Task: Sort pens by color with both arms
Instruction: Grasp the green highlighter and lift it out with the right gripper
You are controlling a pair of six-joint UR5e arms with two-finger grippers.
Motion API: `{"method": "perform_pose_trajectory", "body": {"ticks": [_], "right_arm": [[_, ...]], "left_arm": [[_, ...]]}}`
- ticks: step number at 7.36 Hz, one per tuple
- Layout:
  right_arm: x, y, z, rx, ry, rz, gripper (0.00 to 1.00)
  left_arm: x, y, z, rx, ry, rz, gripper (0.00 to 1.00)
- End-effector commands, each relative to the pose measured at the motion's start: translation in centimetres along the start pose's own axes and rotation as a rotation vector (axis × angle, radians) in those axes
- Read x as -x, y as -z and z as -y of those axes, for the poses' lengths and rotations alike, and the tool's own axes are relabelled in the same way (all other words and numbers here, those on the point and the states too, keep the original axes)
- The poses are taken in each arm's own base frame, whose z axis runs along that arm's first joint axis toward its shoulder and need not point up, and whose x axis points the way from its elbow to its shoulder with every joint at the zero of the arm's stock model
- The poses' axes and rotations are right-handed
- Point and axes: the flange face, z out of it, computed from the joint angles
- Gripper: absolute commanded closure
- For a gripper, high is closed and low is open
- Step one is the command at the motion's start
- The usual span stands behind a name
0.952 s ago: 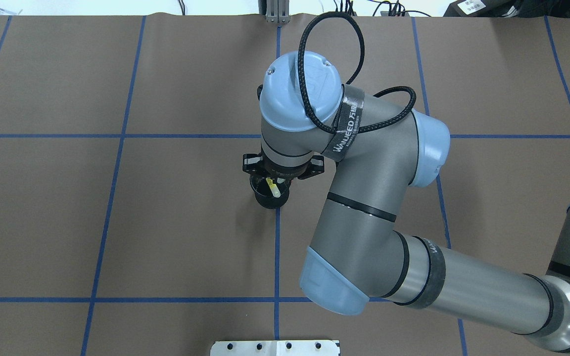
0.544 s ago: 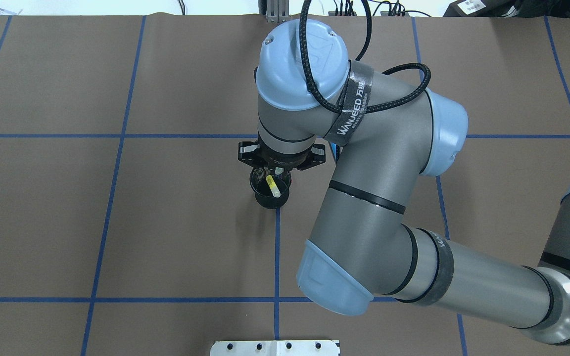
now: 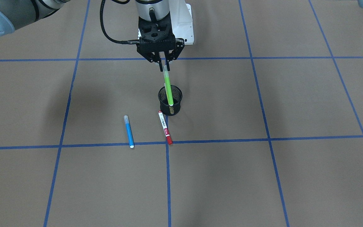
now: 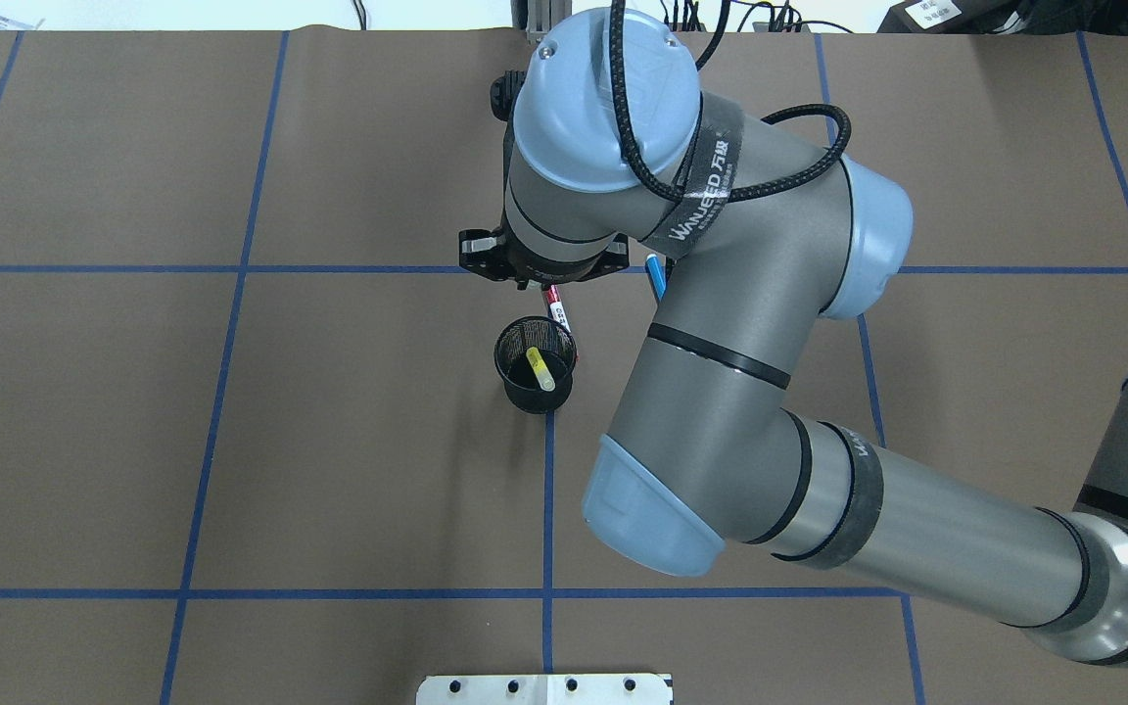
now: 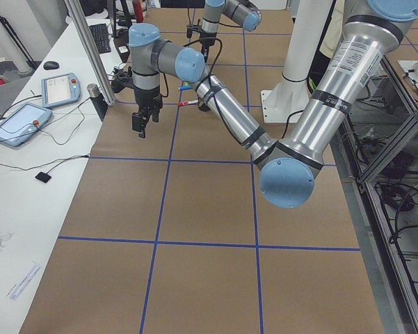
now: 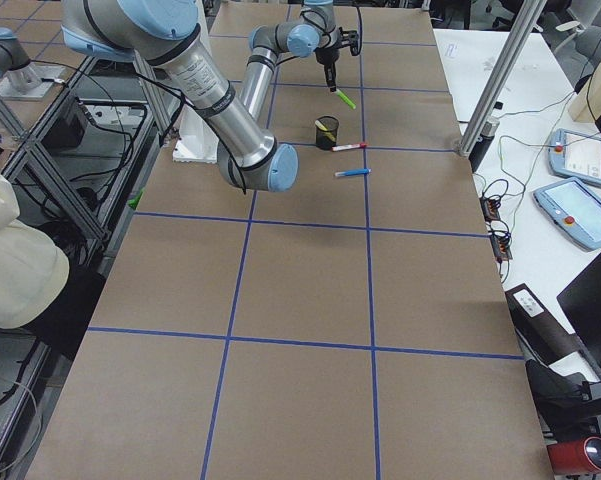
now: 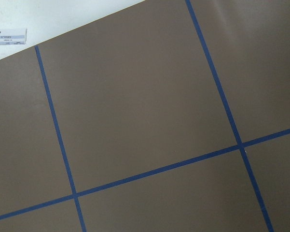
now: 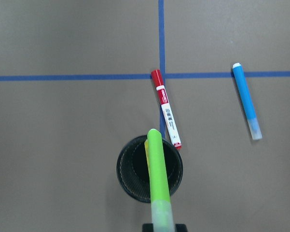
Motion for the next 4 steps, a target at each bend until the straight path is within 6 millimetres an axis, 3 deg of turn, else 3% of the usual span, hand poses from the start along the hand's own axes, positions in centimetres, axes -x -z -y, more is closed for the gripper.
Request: {"method": "perform_pose_trajectory", "body": {"ticks": [1,4], "right_arm": [[0.4,-4.4,2.0,-0.072,0.006,0.014,1.00],[1.0,-10.4,4.6,-0.146,0.020,-0.031,1.00]], "left_arm": [[0.0,0.1,0.0,-0.002,0.000,0.000,0.01],[0.0,0.0,0.0,-0.003,0.000,0.000,0.01]]}}
